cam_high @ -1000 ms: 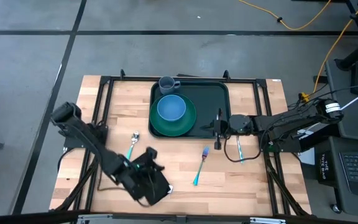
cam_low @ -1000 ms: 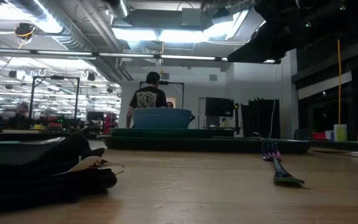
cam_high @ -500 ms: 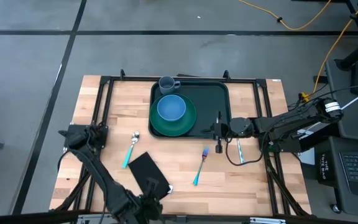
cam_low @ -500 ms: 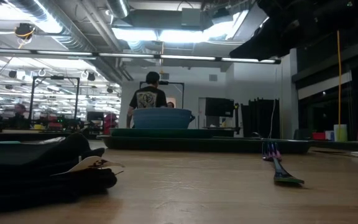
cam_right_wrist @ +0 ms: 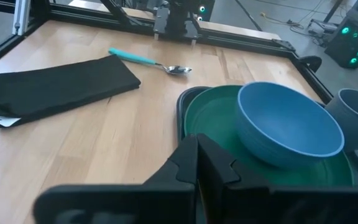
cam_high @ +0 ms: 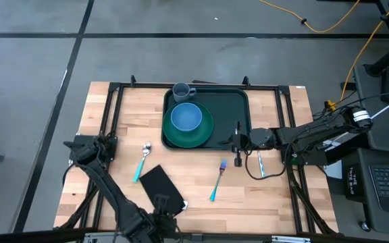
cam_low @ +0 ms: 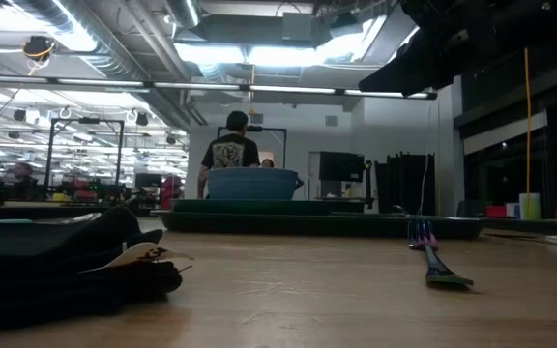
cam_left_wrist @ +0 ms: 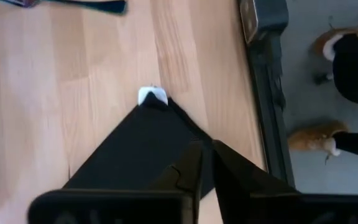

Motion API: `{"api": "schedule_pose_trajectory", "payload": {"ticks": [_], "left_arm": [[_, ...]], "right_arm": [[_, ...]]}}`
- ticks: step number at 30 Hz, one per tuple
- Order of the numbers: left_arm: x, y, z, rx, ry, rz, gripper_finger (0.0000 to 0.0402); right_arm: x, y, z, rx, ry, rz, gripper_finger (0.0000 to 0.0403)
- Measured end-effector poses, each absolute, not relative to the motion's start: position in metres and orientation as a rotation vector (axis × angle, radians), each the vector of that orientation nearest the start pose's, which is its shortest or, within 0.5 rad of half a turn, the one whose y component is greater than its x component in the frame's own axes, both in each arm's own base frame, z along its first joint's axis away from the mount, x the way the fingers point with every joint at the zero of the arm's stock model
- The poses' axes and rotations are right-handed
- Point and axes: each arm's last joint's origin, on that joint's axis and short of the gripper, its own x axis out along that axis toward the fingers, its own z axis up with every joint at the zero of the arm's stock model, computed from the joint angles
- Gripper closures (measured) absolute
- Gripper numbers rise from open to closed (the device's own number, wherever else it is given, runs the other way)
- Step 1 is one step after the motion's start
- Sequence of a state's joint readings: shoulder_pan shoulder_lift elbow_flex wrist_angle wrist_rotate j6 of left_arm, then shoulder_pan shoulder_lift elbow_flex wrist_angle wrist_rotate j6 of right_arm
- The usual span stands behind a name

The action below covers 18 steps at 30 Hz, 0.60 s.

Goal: Set up tray
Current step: Put the black napkin to the right of the green plate on the dark green tray

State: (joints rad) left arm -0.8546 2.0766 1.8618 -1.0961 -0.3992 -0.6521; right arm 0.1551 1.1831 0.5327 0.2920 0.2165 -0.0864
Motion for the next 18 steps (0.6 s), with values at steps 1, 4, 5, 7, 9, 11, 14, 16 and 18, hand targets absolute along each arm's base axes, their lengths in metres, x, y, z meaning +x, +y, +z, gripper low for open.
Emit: {"api": "schedule_pose_trajectory", "payload": {"ticks": [1,4,5,7,9,11,14,16,18], "left_arm": [[0.287,-0.312,0.249,0.196,1.112,-0.024,0.0363],[0.286,-0.312,0.249,0.209,1.116,-0.035,0.034],[0.287,-0.312,0.249,0.213,1.114,-0.033,0.0332],[0.287,-0.312,0.249,0.216,1.113,-0.029,0.0314],[0.287,-0.312,0.249,0.217,1.114,-0.028,0.0296],[0.286,-0.312,0.249,0.215,1.121,-0.033,0.0278],[0.287,-0.313,0.245,0.211,1.143,-0.046,0.0255],[0.288,-0.316,0.237,0.23,1.171,-0.064,0.0243],[0.289,-0.32,0.227,0.277,1.195,-0.092,0.0233]], "right_arm": [[0.239,0.031,0.214,-0.152,0.356,-0.045,0.0399],[0.239,0.031,0.213,-0.153,0.36,-0.045,0.0395],[0.239,0.031,0.213,-0.153,0.361,-0.045,0.0392],[0.239,0.031,0.213,-0.153,0.361,-0.046,0.0388],[0.239,0.031,0.213,-0.153,0.361,-0.046,0.0387],[0.239,0.031,0.213,-0.153,0.361,-0.046,0.039],[0.239,0.031,0.213,-0.153,0.361,-0.046,0.0396],[0.239,0.031,0.213,-0.153,0.361,-0.047,0.0397],[0.239,0.031,0.213,-0.153,0.361,-0.047,0.0395]]}}
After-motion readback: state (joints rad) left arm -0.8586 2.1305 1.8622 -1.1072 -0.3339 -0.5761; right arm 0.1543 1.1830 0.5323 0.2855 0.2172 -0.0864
